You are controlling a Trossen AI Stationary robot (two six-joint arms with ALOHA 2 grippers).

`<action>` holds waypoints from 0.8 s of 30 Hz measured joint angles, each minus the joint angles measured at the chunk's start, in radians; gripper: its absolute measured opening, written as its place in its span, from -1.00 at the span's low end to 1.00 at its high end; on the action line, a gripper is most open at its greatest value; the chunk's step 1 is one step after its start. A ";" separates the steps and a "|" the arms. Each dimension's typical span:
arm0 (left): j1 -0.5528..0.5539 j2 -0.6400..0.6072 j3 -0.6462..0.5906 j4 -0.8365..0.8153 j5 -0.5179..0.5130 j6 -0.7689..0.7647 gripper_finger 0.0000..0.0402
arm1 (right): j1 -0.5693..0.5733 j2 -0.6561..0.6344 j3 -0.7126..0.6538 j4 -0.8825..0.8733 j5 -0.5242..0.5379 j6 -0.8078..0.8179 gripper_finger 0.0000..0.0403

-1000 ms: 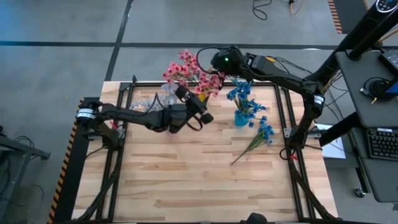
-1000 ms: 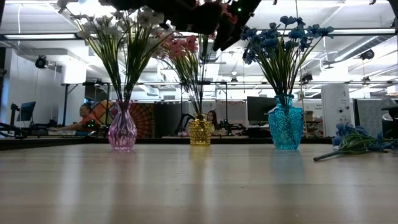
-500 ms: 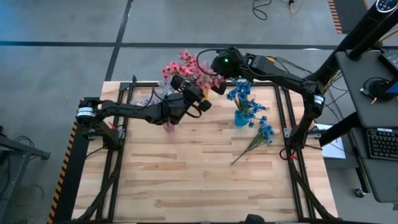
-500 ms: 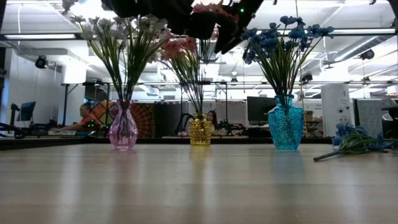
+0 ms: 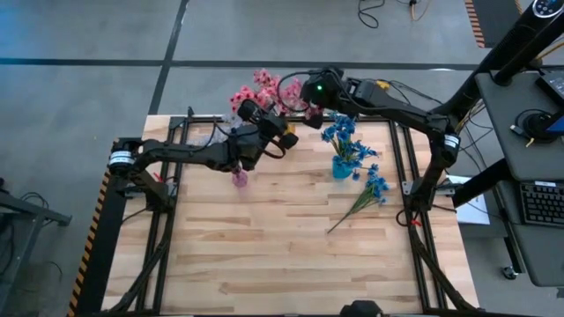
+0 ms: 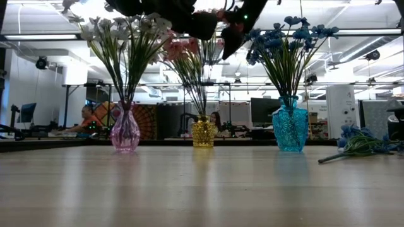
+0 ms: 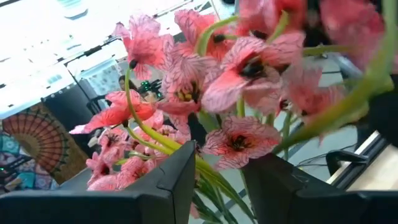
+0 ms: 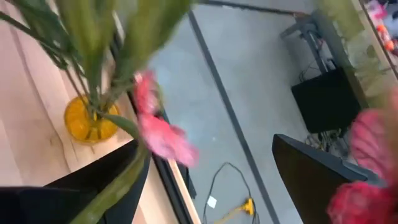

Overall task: Sort flowers into vase by color
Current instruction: Put the pink flowers into the yellow vase

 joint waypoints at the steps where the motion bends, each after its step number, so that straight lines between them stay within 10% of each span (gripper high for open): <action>1: 0.000 0.000 0.001 -0.001 0.000 0.003 -0.42 | 0.000 0.000 -0.015 0.018 -0.003 -0.004 0.62; 15: 0.000 0.000 0.002 -0.005 -0.032 0.034 -0.42 | 0.000 0.001 -0.162 0.231 0.004 -0.037 0.62; 24: -0.017 -0.026 0.002 -0.056 -0.057 0.063 -0.42 | -0.001 -0.009 -0.124 0.194 0.202 -0.145 0.62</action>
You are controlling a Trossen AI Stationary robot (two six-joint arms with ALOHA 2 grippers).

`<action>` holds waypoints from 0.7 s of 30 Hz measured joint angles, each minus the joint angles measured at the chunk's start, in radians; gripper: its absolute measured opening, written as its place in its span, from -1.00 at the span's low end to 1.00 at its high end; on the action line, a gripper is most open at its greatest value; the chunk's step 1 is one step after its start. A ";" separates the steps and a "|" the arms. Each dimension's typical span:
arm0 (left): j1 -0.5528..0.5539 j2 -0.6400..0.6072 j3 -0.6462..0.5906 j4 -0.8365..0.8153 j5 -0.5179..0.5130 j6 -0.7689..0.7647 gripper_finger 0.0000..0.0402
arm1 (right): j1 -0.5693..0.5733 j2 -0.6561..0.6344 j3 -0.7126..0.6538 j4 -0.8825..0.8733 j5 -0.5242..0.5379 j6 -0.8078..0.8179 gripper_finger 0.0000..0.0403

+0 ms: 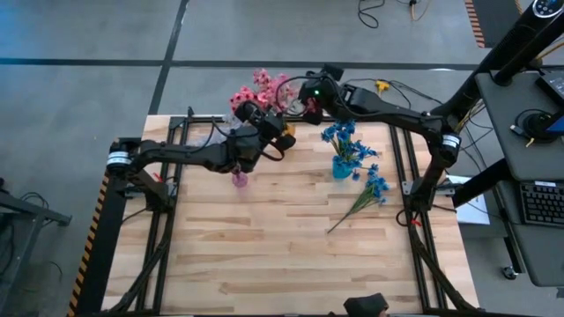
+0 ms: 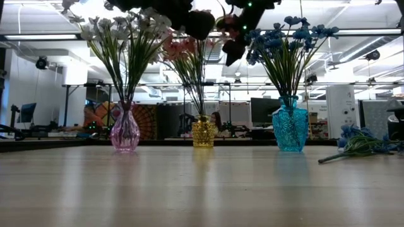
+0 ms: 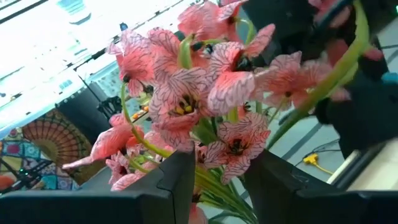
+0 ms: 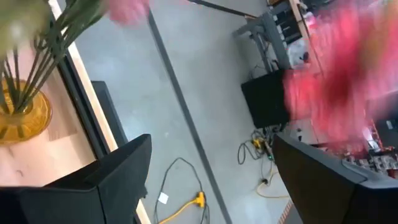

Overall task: Sort flowers into vase by color
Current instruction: Put the pink flowers into the yellow vase

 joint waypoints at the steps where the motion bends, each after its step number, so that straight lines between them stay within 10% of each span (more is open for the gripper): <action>1: -0.001 -0.007 0.000 -0.019 0.000 -0.006 -0.42 | 0.001 -0.004 0.008 -0.012 0.000 -0.002 0.62; 21: -0.027 -0.096 0.000 -0.316 0.146 -0.216 -0.42 | 0.001 -0.176 0.028 -0.151 -0.158 0.148 0.59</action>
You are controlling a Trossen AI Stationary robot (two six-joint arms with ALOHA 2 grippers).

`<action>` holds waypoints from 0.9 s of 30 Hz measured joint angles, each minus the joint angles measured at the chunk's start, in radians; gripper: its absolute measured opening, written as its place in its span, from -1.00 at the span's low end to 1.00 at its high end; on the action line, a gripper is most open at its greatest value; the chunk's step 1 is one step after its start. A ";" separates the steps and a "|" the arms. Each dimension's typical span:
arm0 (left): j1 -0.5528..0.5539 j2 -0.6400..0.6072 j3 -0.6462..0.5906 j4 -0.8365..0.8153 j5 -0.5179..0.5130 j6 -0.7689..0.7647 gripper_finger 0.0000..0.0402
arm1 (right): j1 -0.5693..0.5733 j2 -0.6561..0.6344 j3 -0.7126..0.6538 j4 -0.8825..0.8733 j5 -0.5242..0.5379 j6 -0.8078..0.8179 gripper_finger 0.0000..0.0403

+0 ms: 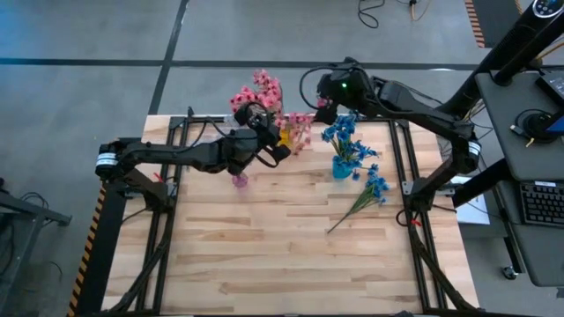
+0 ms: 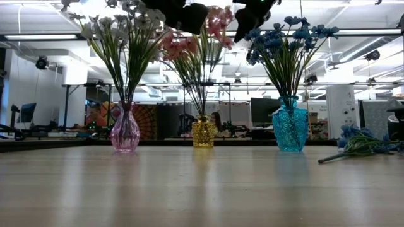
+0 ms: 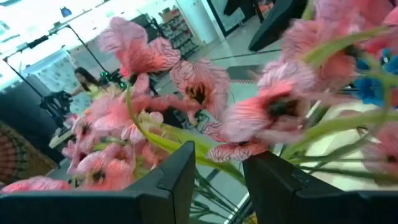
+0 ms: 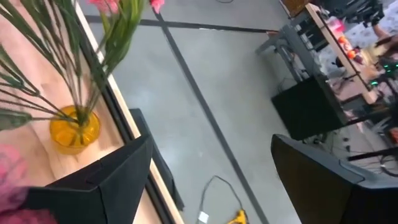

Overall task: Sort flowers into vase by color
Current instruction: Put the pink flowers into the yellow vase

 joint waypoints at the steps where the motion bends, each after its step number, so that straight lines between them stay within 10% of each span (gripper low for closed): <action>1: -0.001 -0.009 0.000 -0.020 0.009 -0.008 -0.42 | 0.000 -0.005 0.000 -0.003 -0.001 0.004 0.59; 22: -0.128 -0.115 0.000 -0.141 0.026 -0.048 -0.42 | -0.013 -0.029 0.004 -0.095 -0.074 0.142 0.59; 27: -0.188 -0.113 0.000 -0.164 0.181 -0.017 -0.42 | -0.013 -0.029 0.005 -0.074 -0.103 0.107 0.59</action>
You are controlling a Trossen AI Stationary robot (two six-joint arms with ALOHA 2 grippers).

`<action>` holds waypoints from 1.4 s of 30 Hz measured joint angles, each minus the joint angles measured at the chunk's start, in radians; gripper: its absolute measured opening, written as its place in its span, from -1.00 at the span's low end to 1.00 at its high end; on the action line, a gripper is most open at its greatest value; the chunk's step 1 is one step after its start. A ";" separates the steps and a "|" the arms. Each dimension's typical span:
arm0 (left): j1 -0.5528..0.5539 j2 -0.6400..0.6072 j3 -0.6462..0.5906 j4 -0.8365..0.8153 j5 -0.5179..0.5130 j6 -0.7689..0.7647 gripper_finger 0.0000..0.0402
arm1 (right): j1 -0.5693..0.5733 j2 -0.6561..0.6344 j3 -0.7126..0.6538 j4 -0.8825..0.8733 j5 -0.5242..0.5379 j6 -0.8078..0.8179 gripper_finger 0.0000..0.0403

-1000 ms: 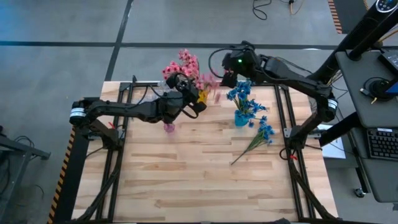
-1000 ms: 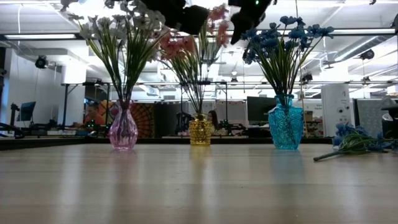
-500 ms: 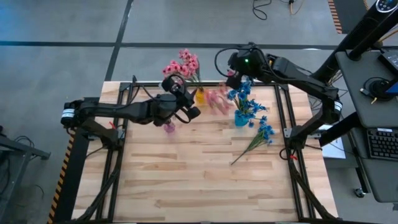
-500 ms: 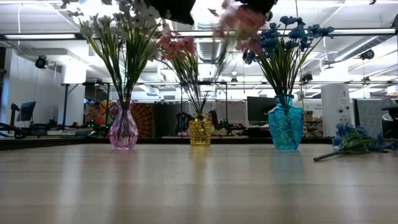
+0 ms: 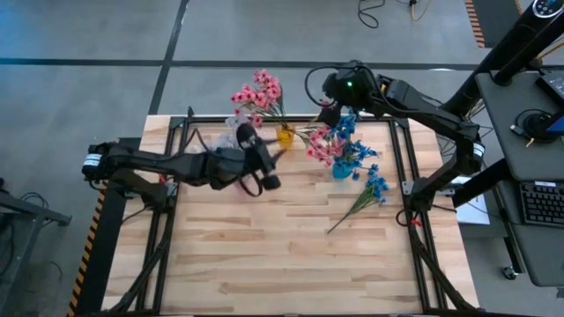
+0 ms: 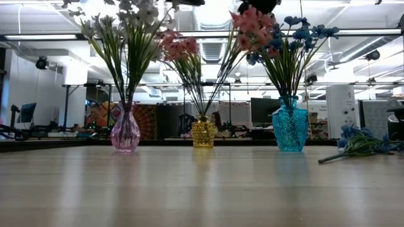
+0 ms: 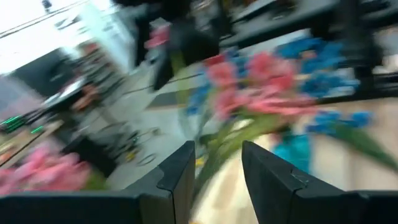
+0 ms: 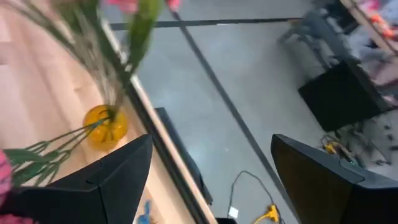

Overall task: Sort flowers into vase by color
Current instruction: Put the pink flowers into the yellow vase

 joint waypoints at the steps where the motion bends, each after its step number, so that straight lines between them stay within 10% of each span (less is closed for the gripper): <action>1: -0.007 0.000 0.000 0.001 0.026 0.005 -0.42 | 0.000 0.000 0.000 -0.005 -0.029 -0.008 0.59; 13: 0.122 0.001 0.000 0.114 0.339 -0.040 -0.28 | 0.003 0.020 0.000 0.041 -0.131 -0.082 0.59; 23: 0.187 0.069 0.000 0.212 0.370 -0.008 0.09 | 0.002 0.084 0.000 0.086 -0.124 -0.123 0.59; 42: 0.267 0.143 0.006 0.250 0.487 -0.089 0.06 | 0.003 0.095 0.000 0.118 -0.097 -0.148 0.59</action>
